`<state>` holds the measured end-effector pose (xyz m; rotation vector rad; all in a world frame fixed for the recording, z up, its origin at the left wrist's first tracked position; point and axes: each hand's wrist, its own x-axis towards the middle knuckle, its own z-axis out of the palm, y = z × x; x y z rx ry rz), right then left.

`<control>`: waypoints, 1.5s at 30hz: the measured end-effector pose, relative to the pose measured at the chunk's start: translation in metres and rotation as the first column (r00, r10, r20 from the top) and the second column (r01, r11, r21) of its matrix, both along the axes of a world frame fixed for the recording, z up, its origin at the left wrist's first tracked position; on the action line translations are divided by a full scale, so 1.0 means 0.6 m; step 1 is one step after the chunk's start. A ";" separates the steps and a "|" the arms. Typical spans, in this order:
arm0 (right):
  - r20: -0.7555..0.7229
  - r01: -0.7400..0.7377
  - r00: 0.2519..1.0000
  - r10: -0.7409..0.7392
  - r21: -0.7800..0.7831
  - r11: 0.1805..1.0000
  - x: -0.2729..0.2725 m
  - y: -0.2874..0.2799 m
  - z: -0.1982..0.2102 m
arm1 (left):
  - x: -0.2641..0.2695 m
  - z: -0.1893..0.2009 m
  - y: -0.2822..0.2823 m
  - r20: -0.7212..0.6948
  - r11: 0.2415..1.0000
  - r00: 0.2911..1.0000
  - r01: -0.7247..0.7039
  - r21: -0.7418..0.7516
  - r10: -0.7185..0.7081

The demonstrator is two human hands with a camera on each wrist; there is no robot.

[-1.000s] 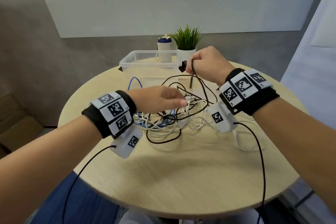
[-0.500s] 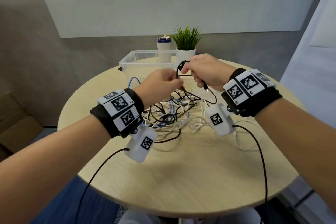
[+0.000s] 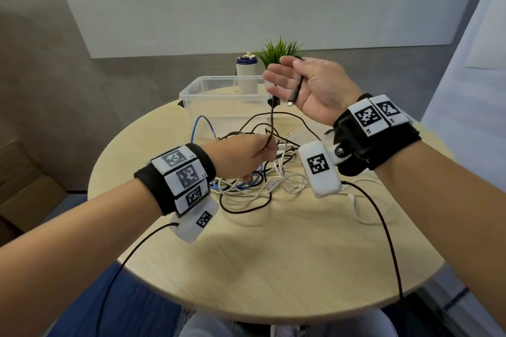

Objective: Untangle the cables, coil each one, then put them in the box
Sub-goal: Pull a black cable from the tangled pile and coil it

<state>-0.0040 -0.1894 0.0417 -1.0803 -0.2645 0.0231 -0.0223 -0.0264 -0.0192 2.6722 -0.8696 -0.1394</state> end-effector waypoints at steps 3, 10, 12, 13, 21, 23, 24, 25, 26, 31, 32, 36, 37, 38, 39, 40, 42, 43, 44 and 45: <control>0.053 0.129 0.991 -0.120 -0.227 0.965 0.013 -0.004 -0.012 | -0.005 0.006 0.000 0.071 0.994 0.993 0.085 0.068 -0.090; 0.231 0.200 0.972 -0.032 -0.753 0.627 0.012 -0.008 -0.055 | 0.011 0.055 0.020 0.358 0.961 0.932 0.049 -0.271 0.054; 0.164 0.105 0.986 0.018 -0.708 0.698 -0.002 -0.001 -0.060 | 0.022 0.068 0.024 0.423 0.926 0.889 -0.001 -0.377 0.174; 0.143 0.079 0.989 0.027 -0.680 0.729 -0.007 0.002 -0.062 | 0.029 0.073 0.026 0.434 0.901 0.869 -0.031 -0.432 0.238; 0.059 -0.046 0.996 0.073 -0.371 0.927 -0.023 0.007 -0.062 | 0.056 0.054 0.032 0.263 0.889 0.889 -0.264 -0.374 0.375; 0.044 -0.017 0.999 0.026 -0.203 0.979 -0.019 0.007 -0.048 | 0.047 0.036 0.024 0.234 0.949 0.932 -0.226 -0.220 0.276; 0.026 -0.011 1.000 0.014 -0.129 0.992 -0.018 0.007 -0.041 | 0.043 0.027 0.019 0.223 0.969 0.948 -0.196 -0.149 0.226; 0.007 -0.009 1.000 0.010 -0.060 0.998 -0.018 0.007 -0.033 | 0.038 0.018 0.014 0.197 0.982 0.964 -0.164 -0.096 0.180; 0.001 -0.013 1.000 0.013 0.007 1.000 -0.017 0.006 -0.029 | 0.034 0.008 0.011 0.160 0.990 0.977 -0.131 -0.055 0.138; 0.083 0.134 0.988 -0.133 -0.014 0.991 0.001 -0.008 -0.021 | 0.016 -0.023 0.004 -0.013 0.990 1.000 0.014 0.143 -0.012; 0.120 0.196 0.976 -0.183 -0.116 0.974 0.007 -0.012 -0.025 | 0.013 -0.023 0.006 -0.021 0.985 0.999 0.028 0.168 -0.025; 0.350 0.429 0.902 -0.254 -0.643 0.634 0.015 -0.025 -0.046 | 0.017 0.006 0.025 0.064 0.999 0.998 0.003 0.051 -0.007; 0.359 0.424 0.905 -0.229 -0.706 0.568 0.016 -0.026 -0.051 | 0.019 0.017 0.028 0.103 1.000 0.995 -0.002 -0.021 0.004; 0.356 0.406 0.913 -0.197 -0.752 0.519 0.017 -0.026 -0.056 | 0.022 0.028 0.031 0.154 0.995 0.988 -0.009 -0.101 0.025; 0.342 0.378 0.925 -0.166 -0.789 0.485 0.016 -0.025 -0.059 | 0.024 0.039 0.033 0.212 0.983 0.976 -0.017 -0.181 0.056; 0.314 0.341 0.940 -0.137 -0.814 0.471 0.014 -0.023 -0.061 | 0.027 0.049 0.034 0.267 0.967 0.959 -0.027 -0.252 0.096; 0.238 0.245 0.968 -0.080 -0.824 0.511 0.007 -0.015 -0.066 | 0.034 0.068 0.034 0.343 0.933 0.922 -0.050 -0.355 0.180; 0.203 0.199 0.978 -0.056 -0.807 0.555 0.003 -0.010 -0.067 | 0.037 0.076 0.033 0.367 0.917 0.905 -0.058 -0.394 0.215; 0.174 0.158 0.984 -0.031 -0.784 0.600 0.000 -0.006 -0.068 | 0.042 0.082 0.033 0.384 0.900 0.890 -0.064 -0.430 0.247; 0.151 0.118 0.989 -0.004 -0.762 0.637 -0.004 -0.002 -0.068 | 0.046 0.085 0.033 0.392 0.882 0.876 -0.072 -0.466 0.279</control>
